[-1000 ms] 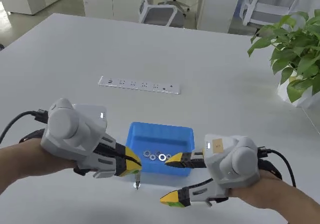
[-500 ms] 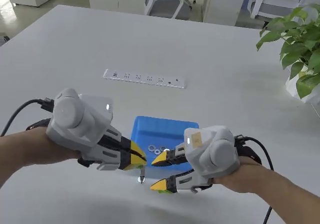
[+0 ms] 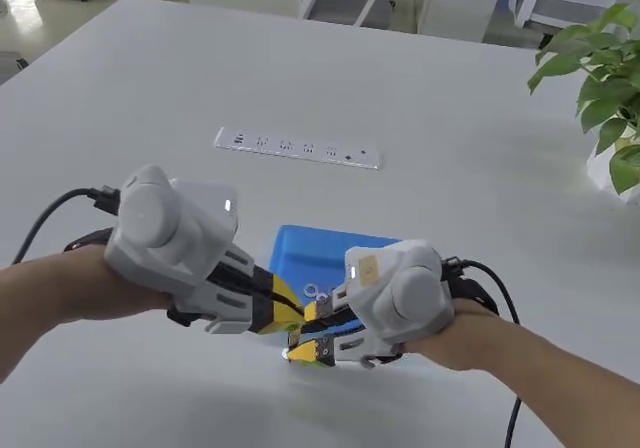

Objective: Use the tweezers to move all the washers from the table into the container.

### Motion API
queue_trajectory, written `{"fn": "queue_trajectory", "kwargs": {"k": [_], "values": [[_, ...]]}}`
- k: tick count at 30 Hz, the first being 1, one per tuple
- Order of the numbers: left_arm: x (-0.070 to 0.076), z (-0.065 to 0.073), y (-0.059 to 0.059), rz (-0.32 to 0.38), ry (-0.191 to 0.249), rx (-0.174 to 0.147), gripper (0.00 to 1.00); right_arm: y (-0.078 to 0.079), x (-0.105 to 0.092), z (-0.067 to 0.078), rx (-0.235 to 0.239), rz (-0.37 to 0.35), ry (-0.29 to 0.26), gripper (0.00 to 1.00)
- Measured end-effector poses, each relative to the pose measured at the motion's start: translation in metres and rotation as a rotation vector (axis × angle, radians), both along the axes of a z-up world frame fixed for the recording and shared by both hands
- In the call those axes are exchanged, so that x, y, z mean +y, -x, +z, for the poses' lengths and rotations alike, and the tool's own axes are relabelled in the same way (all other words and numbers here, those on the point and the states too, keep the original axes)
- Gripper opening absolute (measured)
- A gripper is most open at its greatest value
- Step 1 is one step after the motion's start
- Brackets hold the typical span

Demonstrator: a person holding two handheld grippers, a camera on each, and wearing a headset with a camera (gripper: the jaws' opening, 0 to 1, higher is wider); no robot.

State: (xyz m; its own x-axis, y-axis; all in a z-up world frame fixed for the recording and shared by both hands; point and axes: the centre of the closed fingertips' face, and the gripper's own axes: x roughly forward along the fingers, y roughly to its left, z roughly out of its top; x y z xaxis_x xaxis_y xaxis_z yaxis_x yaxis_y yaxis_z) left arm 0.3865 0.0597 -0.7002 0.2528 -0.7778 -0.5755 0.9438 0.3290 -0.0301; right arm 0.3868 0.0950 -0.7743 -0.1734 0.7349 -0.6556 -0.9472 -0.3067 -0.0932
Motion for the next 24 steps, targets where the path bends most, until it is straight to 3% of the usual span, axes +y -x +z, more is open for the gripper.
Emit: {"fn": "queue_trajectory", "kwargs": {"k": [13,24], "values": [[0.0017,-0.0008,0.0005,0.001,0.002,0.009,0.05,0.004,0.0003,-0.0045,-0.013,0.038,0.021,0.1],[0.0019,-0.0014,0.0009,0.002,-0.008,0.007,0.05,0.0036,0.0002,-0.0049,-0.001,0.026,0.036,0.08]]}}
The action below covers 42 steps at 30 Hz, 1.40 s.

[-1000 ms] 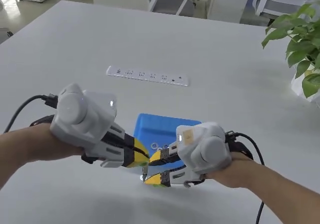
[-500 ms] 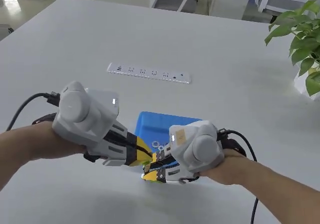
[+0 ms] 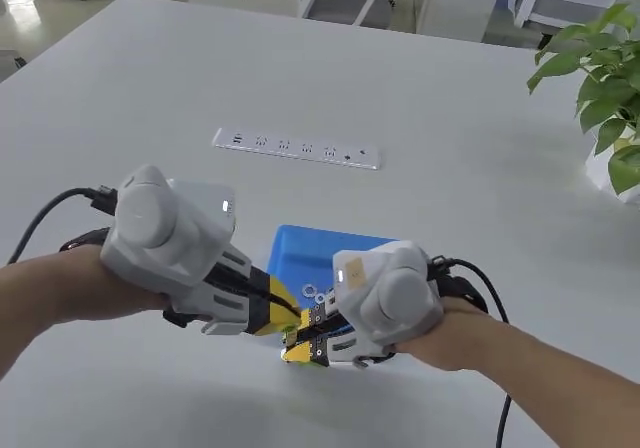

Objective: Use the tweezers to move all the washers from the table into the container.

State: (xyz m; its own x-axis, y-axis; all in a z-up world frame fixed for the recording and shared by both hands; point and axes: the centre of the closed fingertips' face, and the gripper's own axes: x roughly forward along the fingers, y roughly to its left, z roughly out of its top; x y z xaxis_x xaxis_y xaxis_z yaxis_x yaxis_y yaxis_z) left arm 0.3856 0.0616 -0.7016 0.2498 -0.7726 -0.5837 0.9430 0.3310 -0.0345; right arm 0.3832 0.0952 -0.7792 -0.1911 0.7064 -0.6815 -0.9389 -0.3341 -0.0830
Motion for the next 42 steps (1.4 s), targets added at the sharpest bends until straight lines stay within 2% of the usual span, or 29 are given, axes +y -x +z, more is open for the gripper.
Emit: {"fn": "queue_trajectory", "kwargs": {"k": [14,23,31,36,42], "values": [[-0.003,-0.001,0.0,-0.006,-0.014,0.005,0.06,0.0,-0.001,0.0,0.012,-0.01,0.009,0.08],[-0.002,-0.001,0.004,-0.012,-0.027,0.009,0.12,0.0,-0.001,0.0,0.007,-0.008,0.016,0.08],[0.005,-0.003,0.002,0.002,-0.035,0.004,0.21,-0.001,-0.003,0.001,0.01,-0.014,0.02,0.08],[0.01,0.0,-0.001,0.023,-0.023,-0.01,0.27,-0.001,-0.003,0.003,0.008,-0.011,0.02,0.08],[0.017,0.002,0.001,0.057,0.002,-0.005,0.35,0.001,-0.003,0.009,0.003,-0.003,0.018,0.08]]}}
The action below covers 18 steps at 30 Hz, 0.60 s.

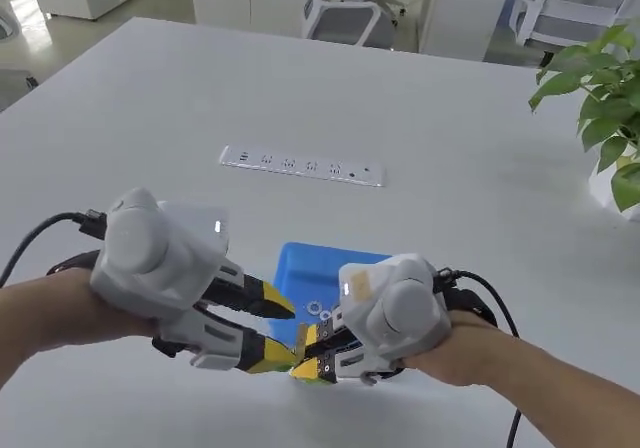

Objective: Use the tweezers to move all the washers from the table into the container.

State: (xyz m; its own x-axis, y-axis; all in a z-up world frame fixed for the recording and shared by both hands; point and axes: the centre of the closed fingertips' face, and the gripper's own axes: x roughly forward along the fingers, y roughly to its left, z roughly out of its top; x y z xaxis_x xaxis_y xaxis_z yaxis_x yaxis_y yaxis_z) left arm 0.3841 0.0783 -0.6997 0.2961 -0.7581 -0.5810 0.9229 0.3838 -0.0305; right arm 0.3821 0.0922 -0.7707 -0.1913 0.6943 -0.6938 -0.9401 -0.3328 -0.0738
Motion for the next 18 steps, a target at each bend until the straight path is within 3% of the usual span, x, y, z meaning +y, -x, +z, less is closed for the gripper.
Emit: {"fn": "queue_trajectory", "kwargs": {"k": [6,18], "values": [[0.007,0.0,0.002,0.057,0.026,-0.004,0.49,0.002,-0.002,0.009,-0.004,0.011,-0.002,0.08],[0.01,0.0,0.018,0.158,0.054,0.027,0.66,0.001,-0.009,0.026,0.003,-0.011,-0.016,0.08]]}}
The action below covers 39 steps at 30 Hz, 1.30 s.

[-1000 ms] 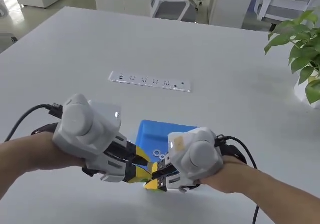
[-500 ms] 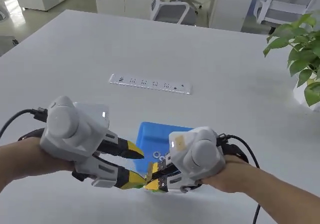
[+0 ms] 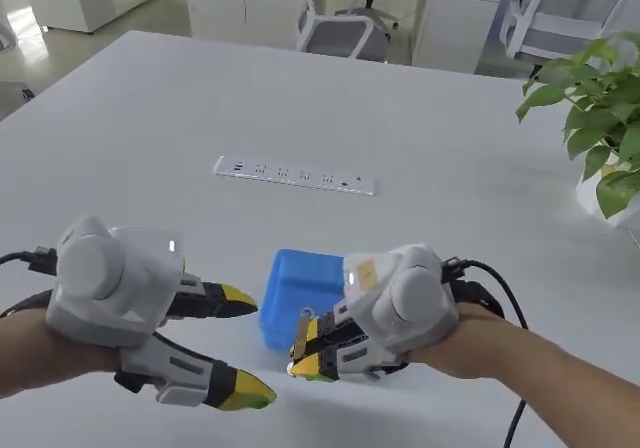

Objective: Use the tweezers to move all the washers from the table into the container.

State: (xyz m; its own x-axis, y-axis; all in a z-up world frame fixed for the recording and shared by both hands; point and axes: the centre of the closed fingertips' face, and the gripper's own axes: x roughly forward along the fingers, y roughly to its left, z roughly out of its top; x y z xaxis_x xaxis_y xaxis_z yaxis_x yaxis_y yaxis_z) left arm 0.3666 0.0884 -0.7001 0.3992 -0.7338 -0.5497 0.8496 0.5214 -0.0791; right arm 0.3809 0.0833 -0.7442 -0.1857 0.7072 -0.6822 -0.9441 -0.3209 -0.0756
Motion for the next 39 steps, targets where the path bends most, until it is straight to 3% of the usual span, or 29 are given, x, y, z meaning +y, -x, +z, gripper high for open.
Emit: {"fn": "queue_trajectory", "kwargs": {"k": [8,20,39], "values": [[0.003,0.002,0.007,0.066,0.033,-0.005,0.78,-0.002,-0.007,0.012,0.002,-0.018,-0.01,0.08],[0.007,0.008,0.004,0.134,0.065,-0.019,0.95,-0.005,-0.013,0.033,0.013,-0.037,-0.031,0.08],[0.011,0.015,-0.002,0.179,0.132,-0.03,0.99,-0.027,-0.021,0.055,-0.009,-0.059,-0.047,0.08]]}}
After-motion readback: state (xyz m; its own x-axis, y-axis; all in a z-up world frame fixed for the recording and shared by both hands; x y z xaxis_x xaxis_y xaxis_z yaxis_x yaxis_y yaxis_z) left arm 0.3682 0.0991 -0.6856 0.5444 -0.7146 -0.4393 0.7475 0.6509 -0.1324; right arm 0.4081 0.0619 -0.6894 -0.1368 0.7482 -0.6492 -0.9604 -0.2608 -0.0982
